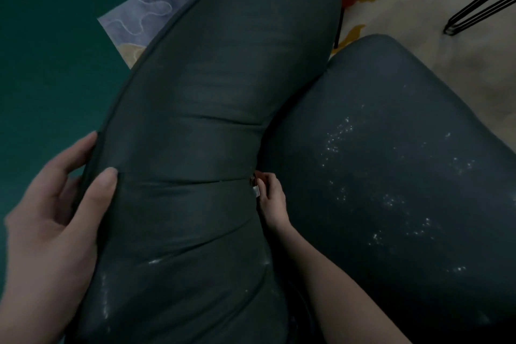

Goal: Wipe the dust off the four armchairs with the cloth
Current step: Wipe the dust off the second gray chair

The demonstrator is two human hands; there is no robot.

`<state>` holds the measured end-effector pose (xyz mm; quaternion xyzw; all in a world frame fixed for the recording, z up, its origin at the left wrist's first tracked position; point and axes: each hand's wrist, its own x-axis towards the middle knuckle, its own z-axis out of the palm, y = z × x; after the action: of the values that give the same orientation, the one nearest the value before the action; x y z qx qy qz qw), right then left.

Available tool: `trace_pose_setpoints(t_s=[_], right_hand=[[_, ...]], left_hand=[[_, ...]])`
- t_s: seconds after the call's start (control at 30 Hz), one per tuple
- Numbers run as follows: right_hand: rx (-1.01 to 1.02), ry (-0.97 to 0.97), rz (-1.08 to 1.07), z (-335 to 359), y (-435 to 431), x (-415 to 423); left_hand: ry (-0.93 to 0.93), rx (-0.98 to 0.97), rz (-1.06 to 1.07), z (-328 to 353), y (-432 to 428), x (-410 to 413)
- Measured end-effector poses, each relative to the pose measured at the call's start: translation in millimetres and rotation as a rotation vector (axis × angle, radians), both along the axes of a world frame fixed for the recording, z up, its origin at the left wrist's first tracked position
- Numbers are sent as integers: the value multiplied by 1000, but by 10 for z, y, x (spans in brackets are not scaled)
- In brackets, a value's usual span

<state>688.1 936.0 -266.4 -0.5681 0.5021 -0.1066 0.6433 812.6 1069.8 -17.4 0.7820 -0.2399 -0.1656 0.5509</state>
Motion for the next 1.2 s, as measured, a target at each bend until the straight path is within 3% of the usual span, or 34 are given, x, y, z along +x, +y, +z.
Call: trace_pose_setpoints(t_s=[0.23, 0.67, 1.2], right_hand=[[218, -76, -160, 143, 0, 73], [138, -316, -155, 1254, 2, -189], [-342, -279, -79, 2135, 156, -270]], left_hand=[[27, -24, 1, -1, -11, -31], [12, 85, 5, 58, 34, 30], [1, 109, 7, 121, -7, -8]])
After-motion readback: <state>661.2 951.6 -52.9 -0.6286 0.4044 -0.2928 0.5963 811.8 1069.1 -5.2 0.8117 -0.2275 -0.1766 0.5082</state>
